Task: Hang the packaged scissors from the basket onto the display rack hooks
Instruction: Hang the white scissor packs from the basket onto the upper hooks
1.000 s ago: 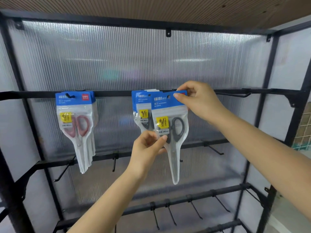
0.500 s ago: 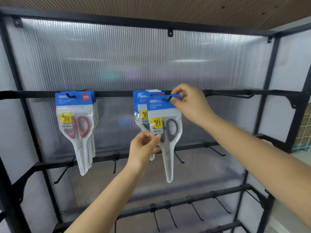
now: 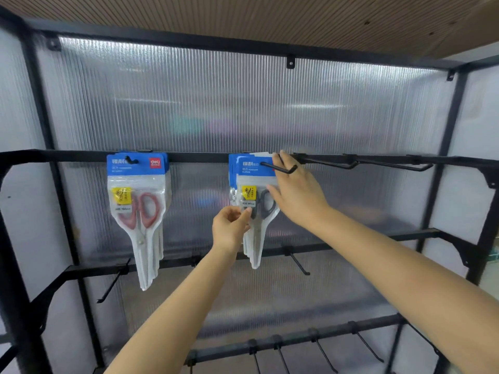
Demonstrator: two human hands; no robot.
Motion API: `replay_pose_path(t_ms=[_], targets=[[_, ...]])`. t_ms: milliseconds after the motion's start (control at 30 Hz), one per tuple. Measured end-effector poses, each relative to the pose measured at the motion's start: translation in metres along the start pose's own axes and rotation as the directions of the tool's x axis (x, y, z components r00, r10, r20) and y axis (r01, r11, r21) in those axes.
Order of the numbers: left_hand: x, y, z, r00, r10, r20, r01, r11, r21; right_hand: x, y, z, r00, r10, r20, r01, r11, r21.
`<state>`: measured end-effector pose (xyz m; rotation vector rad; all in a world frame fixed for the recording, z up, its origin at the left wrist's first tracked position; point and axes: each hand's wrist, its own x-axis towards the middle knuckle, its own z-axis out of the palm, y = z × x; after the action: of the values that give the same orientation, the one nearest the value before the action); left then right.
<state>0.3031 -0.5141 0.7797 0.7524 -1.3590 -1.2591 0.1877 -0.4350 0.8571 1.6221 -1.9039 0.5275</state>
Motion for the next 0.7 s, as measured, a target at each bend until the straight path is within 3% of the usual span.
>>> replay_pose_path(t_ms=[333,433,500,567,700], targets=[[0.009,0.000,0.003,0.998,-0.057,-0.032,0.059,0.995,0.082,-0.001,-0.002,0.002,1.000,0.007,0.029,-0.007,1.000,-0.025],[0.002,0.003,0.005,0.997,-0.022,-0.076,0.037,0.980,0.196,-0.014,0.002,-0.002,1.000,-0.017,0.018,0.018,0.999,-0.051],[-0.008,0.006,0.005,0.991,0.054,-0.124,-0.011,0.946,0.323,-0.025,0.005,-0.005,1.000,-0.018,0.014,0.019,0.998,-0.061],[-0.022,0.009,0.004,0.967,0.220,-0.128,-0.139,0.878,0.458,-0.039,0.010,-0.007,1.000,0.001,0.008,-0.001,0.999,-0.051],[-0.050,0.009,0.011,0.811,0.575,0.110,-0.497,0.578,0.647,-0.076,0.024,-0.007,0.998,0.048,0.040,-0.047,0.998,-0.042]])
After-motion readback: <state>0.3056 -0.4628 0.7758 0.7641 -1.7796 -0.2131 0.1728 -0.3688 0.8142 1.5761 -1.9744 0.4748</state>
